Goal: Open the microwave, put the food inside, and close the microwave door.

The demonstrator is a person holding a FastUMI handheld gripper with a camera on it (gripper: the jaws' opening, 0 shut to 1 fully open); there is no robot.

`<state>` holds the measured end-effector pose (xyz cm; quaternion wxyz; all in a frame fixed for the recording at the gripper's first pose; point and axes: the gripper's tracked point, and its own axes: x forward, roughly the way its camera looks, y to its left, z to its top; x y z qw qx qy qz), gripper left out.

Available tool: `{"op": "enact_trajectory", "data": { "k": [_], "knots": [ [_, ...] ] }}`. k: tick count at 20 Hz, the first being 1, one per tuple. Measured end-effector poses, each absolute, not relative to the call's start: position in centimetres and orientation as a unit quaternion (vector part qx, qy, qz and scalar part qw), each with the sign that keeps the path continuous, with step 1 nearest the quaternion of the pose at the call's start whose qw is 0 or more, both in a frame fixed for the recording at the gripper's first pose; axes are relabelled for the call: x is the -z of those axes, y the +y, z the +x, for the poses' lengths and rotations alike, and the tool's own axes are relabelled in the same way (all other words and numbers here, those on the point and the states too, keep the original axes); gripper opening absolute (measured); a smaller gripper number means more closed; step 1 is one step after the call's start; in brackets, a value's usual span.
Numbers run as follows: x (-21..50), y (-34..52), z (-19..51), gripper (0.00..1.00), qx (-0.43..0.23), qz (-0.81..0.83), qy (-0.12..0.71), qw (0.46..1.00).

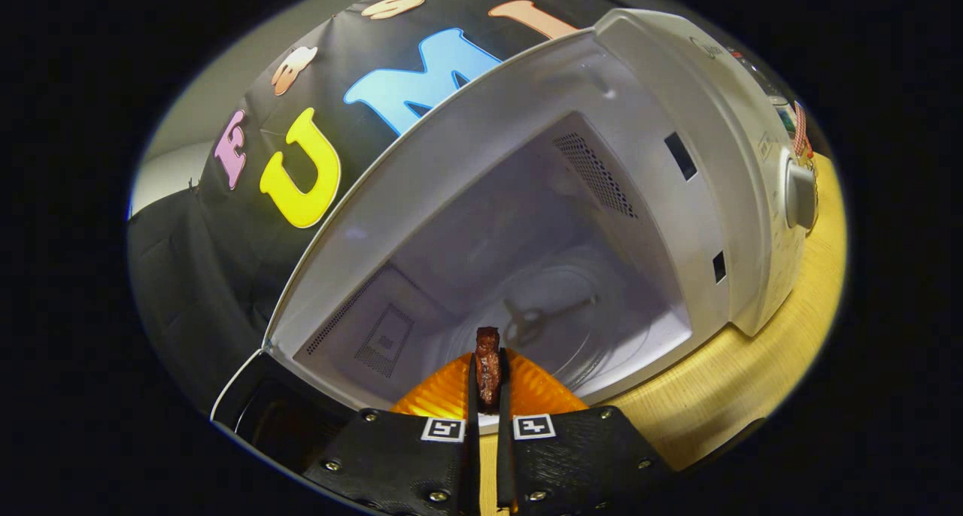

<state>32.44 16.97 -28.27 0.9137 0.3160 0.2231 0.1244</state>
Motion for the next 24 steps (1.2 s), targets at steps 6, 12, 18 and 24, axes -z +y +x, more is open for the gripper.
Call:
{"op": "enact_trajectory", "data": {
  "k": [6,12,18,24],
  "knots": [
    [29.5,16.2,34.3,0.16,-0.109,0.324,0.236,0.910],
    [29.5,14.8,35.1,0.57,-0.086,0.197,0.221,0.951],
    [27.5,14.8,34.4,0.97,-0.082,0.090,0.178,0.976],
    [24.4,15.3,31.1,0.98,-0.108,0.063,0.174,0.977]
  ]
}}
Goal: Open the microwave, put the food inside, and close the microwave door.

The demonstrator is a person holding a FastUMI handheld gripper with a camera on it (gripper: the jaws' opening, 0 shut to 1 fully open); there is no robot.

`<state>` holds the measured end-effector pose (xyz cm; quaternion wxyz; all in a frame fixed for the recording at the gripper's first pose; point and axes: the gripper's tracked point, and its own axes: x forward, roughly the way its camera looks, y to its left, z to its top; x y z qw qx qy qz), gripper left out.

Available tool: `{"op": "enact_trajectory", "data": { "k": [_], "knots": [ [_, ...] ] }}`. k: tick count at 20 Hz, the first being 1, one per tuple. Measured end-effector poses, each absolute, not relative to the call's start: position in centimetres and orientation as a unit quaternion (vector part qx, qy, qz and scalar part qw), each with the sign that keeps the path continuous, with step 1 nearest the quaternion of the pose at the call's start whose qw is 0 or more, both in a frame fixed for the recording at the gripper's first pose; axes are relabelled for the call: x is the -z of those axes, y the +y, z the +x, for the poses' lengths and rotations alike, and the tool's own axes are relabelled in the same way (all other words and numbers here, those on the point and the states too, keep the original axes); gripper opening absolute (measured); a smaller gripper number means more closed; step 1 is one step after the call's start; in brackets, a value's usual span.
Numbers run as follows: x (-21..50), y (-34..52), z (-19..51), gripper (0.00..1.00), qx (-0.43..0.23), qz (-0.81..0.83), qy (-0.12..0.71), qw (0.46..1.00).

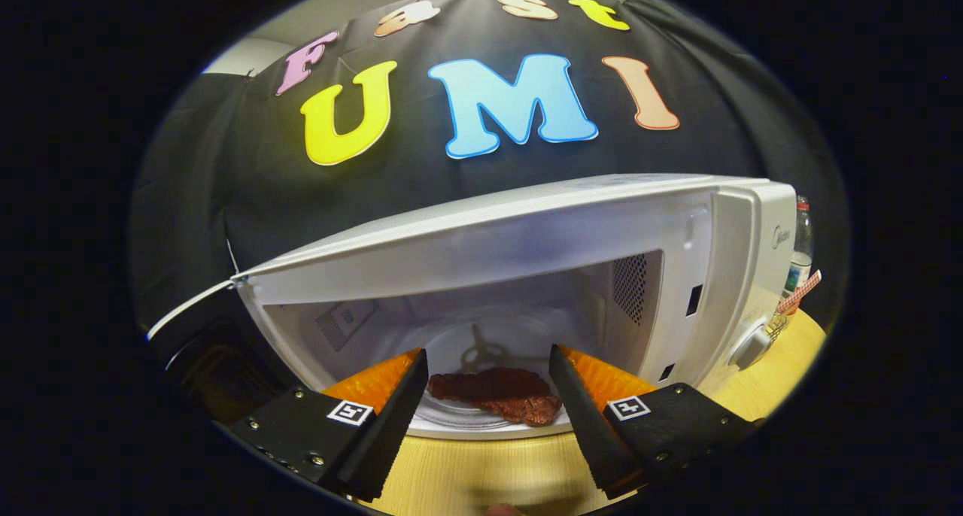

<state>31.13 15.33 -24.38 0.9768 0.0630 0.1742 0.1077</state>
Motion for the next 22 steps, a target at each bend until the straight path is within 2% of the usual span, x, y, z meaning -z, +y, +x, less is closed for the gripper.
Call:
{"op": "enact_trajectory", "data": {
  "k": [9,22],
  "knots": [
    [17.1,15.4,22.6,0.98,-0.137,0.038,0.138,0.980],
    [9.4,20.3,9.5,0.98,-0.213,0.046,0.110,0.970]
  ]
}}
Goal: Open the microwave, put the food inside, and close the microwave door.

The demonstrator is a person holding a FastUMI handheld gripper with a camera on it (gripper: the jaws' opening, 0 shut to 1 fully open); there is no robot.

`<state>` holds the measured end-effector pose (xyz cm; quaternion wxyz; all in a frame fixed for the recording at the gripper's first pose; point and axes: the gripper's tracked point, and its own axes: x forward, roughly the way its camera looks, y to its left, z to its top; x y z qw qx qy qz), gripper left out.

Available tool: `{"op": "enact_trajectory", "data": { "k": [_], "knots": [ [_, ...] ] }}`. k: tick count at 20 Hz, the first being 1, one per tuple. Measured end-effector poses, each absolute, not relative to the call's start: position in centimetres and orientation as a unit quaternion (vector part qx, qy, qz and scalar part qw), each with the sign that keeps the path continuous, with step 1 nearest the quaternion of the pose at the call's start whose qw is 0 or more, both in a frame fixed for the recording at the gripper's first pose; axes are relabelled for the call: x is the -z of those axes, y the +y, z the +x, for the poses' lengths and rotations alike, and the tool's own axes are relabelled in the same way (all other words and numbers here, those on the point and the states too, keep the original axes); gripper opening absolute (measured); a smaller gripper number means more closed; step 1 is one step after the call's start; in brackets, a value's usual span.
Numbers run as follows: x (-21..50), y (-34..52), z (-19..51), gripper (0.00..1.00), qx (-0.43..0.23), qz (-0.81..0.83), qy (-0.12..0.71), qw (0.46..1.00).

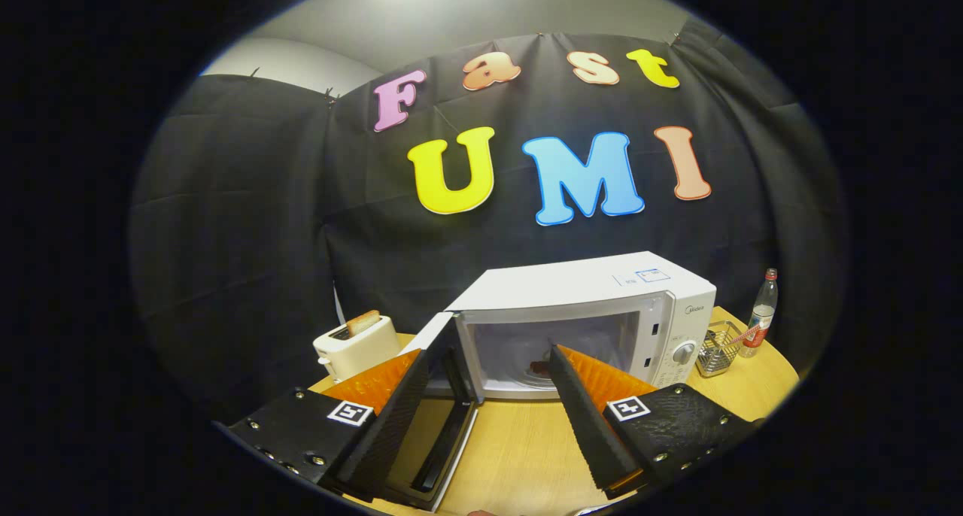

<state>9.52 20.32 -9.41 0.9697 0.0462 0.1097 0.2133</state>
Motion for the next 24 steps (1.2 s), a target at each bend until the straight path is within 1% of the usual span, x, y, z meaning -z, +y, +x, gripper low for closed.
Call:
{"op": "enact_trajectory", "data": {
  "k": [13,18,24],
  "knots": [
    [6.4,31.0,-2.0,0.97,-0.341,0.047,0.091,0.934],
    [7.7,35.1,-6.0,0.97,-0.385,0.053,0.108,0.915],
    [11.4,38.0,-8.2,0.97,-0.410,0.045,0.136,0.901]
  ]
}}
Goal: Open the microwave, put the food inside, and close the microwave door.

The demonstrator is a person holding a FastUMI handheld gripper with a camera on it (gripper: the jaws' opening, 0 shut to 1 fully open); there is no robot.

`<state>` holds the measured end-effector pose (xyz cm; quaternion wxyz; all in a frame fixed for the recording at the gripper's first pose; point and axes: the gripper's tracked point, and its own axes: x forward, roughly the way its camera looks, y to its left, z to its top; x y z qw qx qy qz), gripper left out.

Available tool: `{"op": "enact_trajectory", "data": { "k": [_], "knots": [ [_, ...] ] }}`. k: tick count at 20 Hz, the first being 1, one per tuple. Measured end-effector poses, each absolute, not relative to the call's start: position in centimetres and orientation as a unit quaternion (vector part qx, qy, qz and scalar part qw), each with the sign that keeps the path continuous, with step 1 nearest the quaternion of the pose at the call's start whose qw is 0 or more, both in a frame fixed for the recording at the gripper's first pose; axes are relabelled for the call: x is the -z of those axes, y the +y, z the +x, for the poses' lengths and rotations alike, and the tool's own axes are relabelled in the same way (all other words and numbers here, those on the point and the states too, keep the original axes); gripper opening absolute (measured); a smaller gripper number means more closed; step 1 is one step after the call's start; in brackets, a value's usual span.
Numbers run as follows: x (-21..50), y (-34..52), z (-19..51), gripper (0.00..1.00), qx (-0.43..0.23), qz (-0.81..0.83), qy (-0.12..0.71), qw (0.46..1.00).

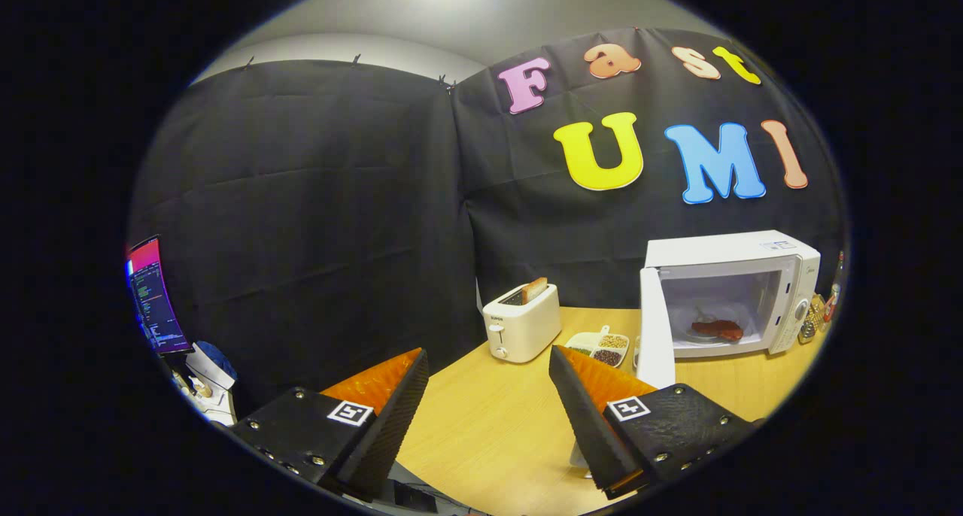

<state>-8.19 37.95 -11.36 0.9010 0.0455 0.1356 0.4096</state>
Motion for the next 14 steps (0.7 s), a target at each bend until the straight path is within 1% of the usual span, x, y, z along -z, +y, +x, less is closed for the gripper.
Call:
{"op": "enact_trajectory", "data": {
  "k": [10,11,14],
  "knots": [
    [18.7,37.9,-7.6,0.97,-0.405,0.008,0.180,0.897],
    [19.4,37.8,-7.5,0.94,-0.404,0.005,0.185,0.896],
    [20.4,37.5,-7.1,0.82,-0.402,-0.006,0.186,0.897]
  ]
}}
